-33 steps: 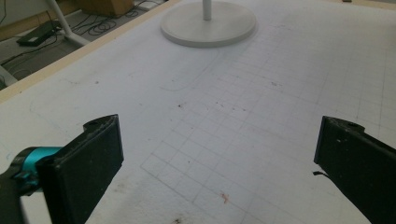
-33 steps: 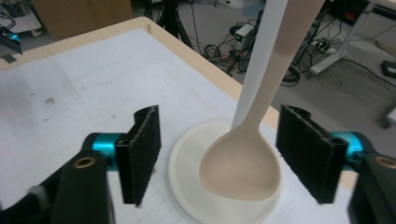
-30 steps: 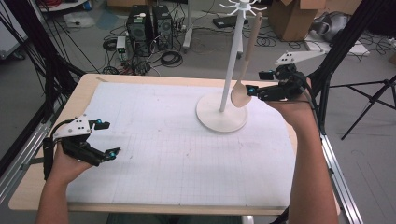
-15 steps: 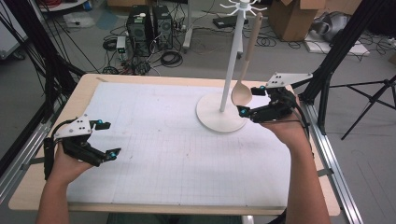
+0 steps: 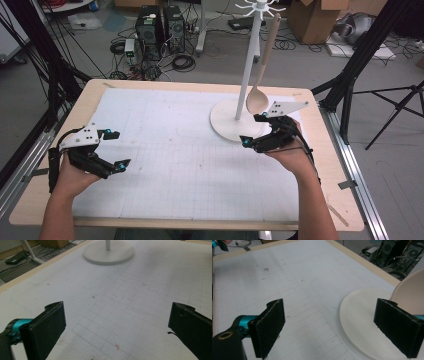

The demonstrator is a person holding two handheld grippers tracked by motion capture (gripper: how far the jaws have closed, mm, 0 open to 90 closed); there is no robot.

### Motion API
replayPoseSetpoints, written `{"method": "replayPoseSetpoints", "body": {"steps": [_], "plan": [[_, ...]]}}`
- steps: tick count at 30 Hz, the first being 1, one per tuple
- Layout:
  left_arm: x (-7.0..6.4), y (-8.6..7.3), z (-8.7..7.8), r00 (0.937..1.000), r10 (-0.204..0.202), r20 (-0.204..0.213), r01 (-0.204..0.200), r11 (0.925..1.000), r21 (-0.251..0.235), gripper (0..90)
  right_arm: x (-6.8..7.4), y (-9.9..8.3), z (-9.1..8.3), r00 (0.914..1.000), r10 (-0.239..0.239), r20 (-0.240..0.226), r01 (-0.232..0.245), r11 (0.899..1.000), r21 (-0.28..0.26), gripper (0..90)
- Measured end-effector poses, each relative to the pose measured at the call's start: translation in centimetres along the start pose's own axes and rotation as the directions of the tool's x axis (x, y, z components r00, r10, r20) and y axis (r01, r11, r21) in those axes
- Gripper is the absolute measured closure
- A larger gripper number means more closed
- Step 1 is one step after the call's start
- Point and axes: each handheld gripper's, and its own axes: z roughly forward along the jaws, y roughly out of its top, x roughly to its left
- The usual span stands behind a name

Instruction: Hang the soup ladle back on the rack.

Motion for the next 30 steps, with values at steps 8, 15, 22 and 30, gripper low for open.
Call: {"method": "replayPoseSetpoints", "body": {"steps": [8, 15, 22, 30], "plan": [[0.0, -0.1, 0.4, 0.9999, -0.003, 0.01, 0.003, 1.0, 0.004, 1.7, 0.6, -2.5, 1.9, 0.9992, 0.027, -0.029, -0.027, 1.0, 0.0, 2.7], [0.0, -0.3, 0.7, 0.9997, -0.006, 0.023, 0.006, 1.0, 0.006, 1.7, 1.2, -4.1, 3.7, 0.9977, 0.022, -0.065, -0.021, 1.0, 0.021, 1.0], [0.4, -0.8, 1.0, 0.9985, -0.029, 0.046, 0.029, 0.9996, -0.003, 1.7, 1.9, -4.1, 5.3, 0.9967, -0.015, -0.079, 0.018, 0.999, 0.029, 0.1], [0.4, -1.0, 1.5, 0.9981, -0.032, 0.053, 0.031, 0.9995, 0.007, 1.7, 2.1, -4.9, 6.3, 0.9971, -0.016, -0.074, 0.02, 0.999, 0.046, 0.1]]}}
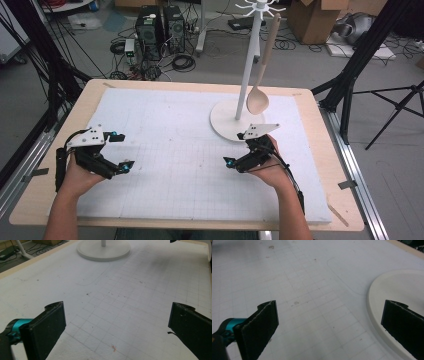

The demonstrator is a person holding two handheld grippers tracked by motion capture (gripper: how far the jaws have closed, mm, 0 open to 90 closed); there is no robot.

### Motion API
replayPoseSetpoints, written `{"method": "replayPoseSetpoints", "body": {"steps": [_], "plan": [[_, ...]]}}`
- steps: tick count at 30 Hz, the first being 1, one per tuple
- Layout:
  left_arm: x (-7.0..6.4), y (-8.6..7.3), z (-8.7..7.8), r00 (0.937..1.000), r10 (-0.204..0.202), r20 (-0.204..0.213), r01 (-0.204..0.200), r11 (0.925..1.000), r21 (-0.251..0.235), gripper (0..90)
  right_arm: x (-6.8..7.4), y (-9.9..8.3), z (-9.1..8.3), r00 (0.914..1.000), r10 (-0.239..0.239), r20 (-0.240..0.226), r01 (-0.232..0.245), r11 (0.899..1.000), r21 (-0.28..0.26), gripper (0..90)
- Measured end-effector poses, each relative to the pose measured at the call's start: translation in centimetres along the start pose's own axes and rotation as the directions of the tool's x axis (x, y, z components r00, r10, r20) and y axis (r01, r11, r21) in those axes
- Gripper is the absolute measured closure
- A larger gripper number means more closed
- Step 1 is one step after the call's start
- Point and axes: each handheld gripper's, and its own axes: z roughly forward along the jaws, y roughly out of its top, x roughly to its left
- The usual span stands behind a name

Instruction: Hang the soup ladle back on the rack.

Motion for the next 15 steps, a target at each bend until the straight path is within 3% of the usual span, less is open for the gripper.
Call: {"method": "replayPoseSetpoints", "body": {"steps": [8, 12, 15], "plan": [[-0.2, 0.0, 1.1, 0.9998, 0.007, 0.018, -0.007, 0.9998, 0.017, 1.7, -0.8, -1.5, -0.9, 0.9983, 0.056, 0.013, -0.056, 0.998, -0.006, 0.1], [-0.3, 0.0, 1.3, 0.9997, 0.012, 0.022, -0.013, 0.9997, 0.022, 1.7, -0.9, -1.4, -1.6, 0.9985, 0.055, 0.002, -0.055, 0.997, -0.047, 0.1], [-0.3, 0.0, 1.4, 0.9996, 0.014, 0.023, -0.014, 0.9996, 0.025, 1.7, -0.9, -1.4, -1.5, 0.9985, 0.054, 0.001, -0.054, 0.998, -0.044, 0.1]]}}
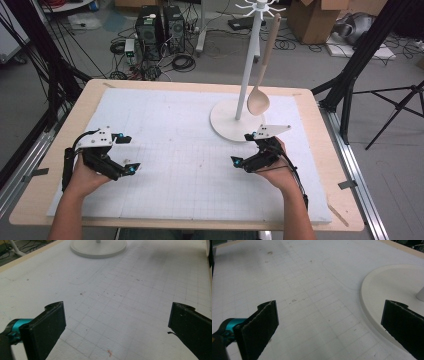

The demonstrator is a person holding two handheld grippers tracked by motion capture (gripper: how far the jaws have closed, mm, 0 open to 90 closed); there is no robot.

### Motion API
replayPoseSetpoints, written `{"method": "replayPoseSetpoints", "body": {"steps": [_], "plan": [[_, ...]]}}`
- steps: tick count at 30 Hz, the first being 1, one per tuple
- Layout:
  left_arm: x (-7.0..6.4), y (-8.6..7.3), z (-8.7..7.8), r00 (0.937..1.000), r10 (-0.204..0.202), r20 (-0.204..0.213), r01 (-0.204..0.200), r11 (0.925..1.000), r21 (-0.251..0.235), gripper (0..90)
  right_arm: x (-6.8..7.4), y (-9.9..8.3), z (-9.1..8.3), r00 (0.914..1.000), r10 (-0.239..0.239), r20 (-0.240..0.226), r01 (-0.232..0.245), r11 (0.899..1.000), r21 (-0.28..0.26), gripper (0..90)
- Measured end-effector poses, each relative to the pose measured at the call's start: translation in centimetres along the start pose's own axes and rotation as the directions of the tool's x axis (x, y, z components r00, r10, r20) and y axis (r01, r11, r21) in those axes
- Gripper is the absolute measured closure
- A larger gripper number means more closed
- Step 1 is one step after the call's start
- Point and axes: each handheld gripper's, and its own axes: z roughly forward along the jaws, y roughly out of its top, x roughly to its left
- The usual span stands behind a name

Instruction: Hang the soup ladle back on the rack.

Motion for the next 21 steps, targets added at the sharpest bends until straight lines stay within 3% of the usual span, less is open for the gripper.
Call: {"method": "replayPoseSetpoints", "body": {"steps": [21], "plan": [[-0.09, 0.1, -0.11, 1.0, 0.002, -0.001, -0.002, 1.0, 0.0, 1.7, 0.13, 0.12, 0.04, 1.0, -0.005, -0.006, 0.005, 1.0, 0.004, 0.2]]}}
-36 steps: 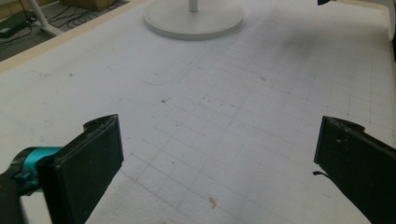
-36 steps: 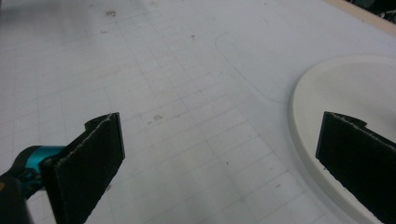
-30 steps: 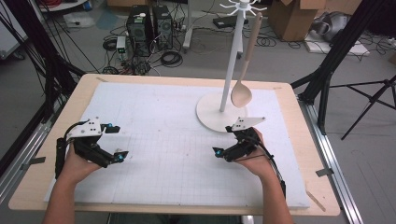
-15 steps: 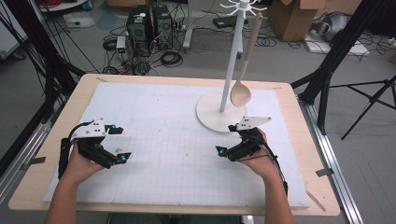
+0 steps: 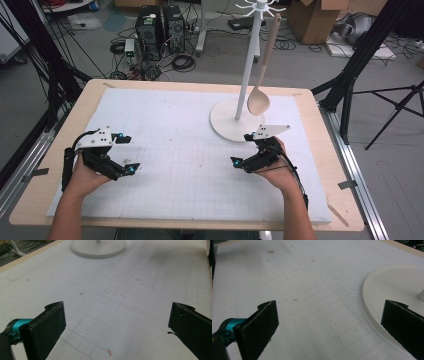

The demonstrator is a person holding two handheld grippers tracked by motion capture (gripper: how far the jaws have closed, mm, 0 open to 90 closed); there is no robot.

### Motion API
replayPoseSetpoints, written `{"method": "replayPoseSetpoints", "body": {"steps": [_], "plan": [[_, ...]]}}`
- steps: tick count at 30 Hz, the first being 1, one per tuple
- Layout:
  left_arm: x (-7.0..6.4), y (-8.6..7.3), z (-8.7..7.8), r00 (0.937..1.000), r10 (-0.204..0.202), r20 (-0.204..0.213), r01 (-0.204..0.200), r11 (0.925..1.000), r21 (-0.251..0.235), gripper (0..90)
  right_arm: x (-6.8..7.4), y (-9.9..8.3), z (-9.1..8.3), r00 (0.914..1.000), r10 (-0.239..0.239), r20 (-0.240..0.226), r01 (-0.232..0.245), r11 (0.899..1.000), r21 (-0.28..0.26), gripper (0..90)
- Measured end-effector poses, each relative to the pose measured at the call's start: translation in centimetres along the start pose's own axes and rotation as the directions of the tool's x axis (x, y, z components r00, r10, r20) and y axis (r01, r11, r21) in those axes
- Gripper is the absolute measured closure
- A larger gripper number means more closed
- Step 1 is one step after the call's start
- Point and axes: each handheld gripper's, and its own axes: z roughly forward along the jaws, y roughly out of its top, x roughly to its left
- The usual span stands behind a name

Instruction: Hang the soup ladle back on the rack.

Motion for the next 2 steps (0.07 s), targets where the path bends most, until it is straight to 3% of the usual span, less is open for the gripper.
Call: {"method": "replayPoseSetpoints", "body": {"steps": [2], "plan": [[0.02, 0.05, -0.05, 1.0, 0.004, -0.002, -0.004, 1.0, 0.0, 1.7, 0.01, 0.0, -0.03, 1.0, 0.001, 0.002, -0.001, 1.0, 0.003, 0.1]]}}
